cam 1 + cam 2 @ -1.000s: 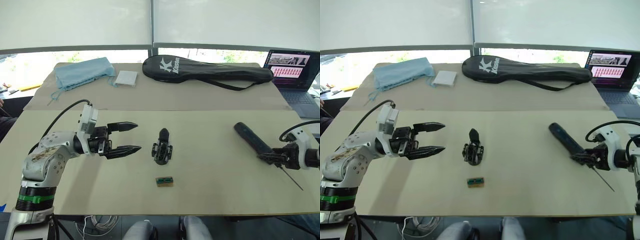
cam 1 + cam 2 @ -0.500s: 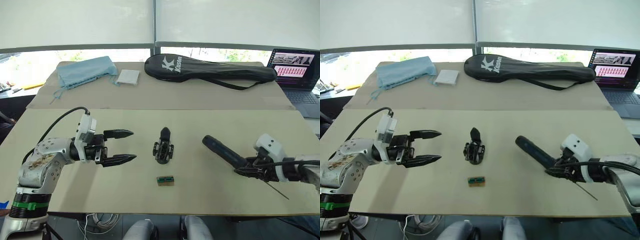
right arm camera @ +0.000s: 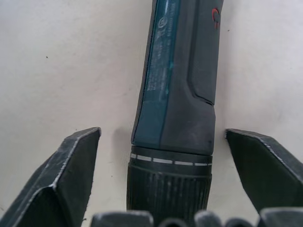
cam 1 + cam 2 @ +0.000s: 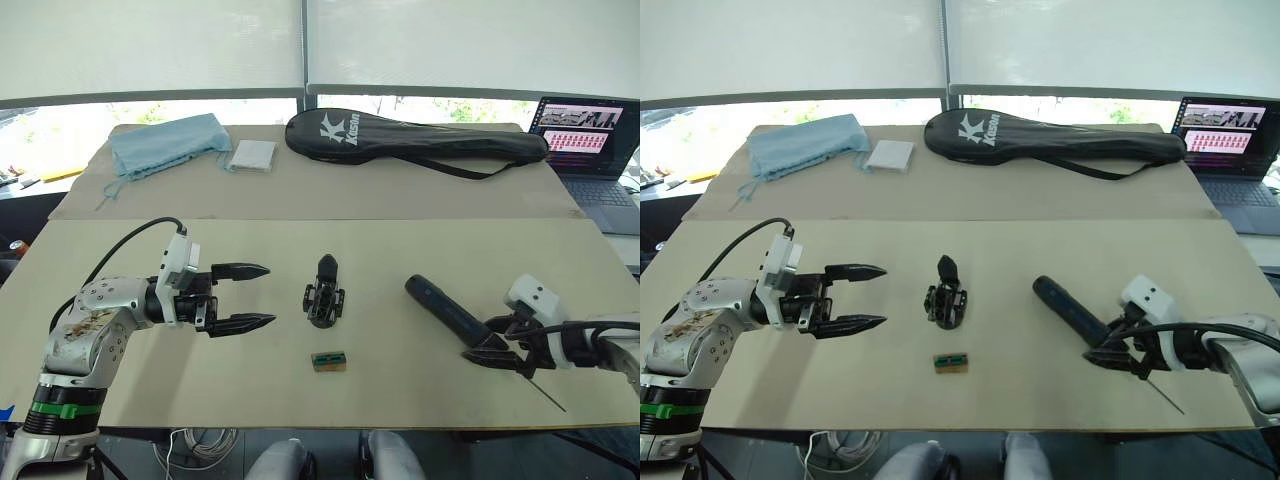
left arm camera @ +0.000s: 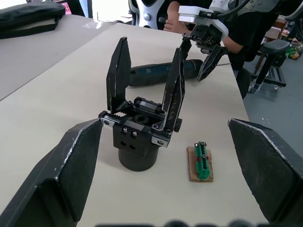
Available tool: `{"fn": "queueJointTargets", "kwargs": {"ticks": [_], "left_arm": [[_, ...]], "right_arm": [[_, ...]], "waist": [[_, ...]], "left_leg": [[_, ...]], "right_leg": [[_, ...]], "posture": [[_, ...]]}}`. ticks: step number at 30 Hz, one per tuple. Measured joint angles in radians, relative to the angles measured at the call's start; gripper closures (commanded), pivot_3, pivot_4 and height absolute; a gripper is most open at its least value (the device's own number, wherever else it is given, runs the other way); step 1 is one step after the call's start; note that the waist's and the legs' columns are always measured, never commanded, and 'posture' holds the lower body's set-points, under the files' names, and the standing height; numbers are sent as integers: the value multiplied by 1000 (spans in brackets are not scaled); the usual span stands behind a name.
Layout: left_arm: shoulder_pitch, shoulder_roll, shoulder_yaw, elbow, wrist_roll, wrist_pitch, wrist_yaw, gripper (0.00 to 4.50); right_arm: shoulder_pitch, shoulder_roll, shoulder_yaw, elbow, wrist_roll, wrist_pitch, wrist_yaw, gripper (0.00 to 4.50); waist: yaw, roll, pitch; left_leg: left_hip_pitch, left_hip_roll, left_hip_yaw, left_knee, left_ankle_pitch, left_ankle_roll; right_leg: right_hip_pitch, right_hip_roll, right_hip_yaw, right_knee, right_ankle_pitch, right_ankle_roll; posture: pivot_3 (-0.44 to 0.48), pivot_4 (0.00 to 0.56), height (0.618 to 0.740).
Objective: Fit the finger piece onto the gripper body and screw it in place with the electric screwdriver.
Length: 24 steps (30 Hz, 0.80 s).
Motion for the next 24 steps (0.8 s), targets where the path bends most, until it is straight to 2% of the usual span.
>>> {"fn": "queueJointTargets", "kwargs": {"ticks": [4,8,10,13,15,20,24], "left_arm": [[5,-1,-1,0,1,-9,-1,0],[18,0,-9,7,25,-41,-10,0],[20,0,-25,18,51,-71,-17,0],[26,-2,-40,18,53,-87,-41,0],[31,-5,-41,17,51,-89,-51,0],[34,-9,-44,8,49,-89,-61,0],[42,-8,-42,3,48,-89,-64,0]], "right_arm": [[-21,-92,-12,-26,14,7,48,54],[-76,-200,-10,-91,81,151,95,54],[-150,-293,62,-131,68,239,91,54],[-228,-373,198,-140,-6,305,68,54],[-297,-368,283,-133,-32,349,65,54],[-506,-249,497,-102,-72,474,73,54],[-590,-210,590,-70,-93,509,79,54]], "waist": [[0,0,0],[-1,0,0],[0,0,0],[1,-2,0],[1,-3,0],[-3,-4,0],[0,-4,0]], "left_leg": [[0,0,0,0,0,0],[0,1,0,0,0,0],[-1,1,0,0,0,0],[-2,1,0,0,0,0],[-3,1,0,0,-1,0],[-4,1,1,0,0,0],[-4,1,0,1,0,1]], "right_leg": [[0,0,0,0,0,0],[0,0,0,0,0,0],[-1,0,0,-1,0,-1],[-1,0,0,-1,0,-1],[-2,0,0,-2,0,-1],[-3,0,0,-1,1,-1],[-3,0,-1,-1,1,-1]], "posture": [[0,150,740],[0,150,740],[0,150,740],[0,150,740],[0,150,740],[0,150,740],[0,150,740]]}}
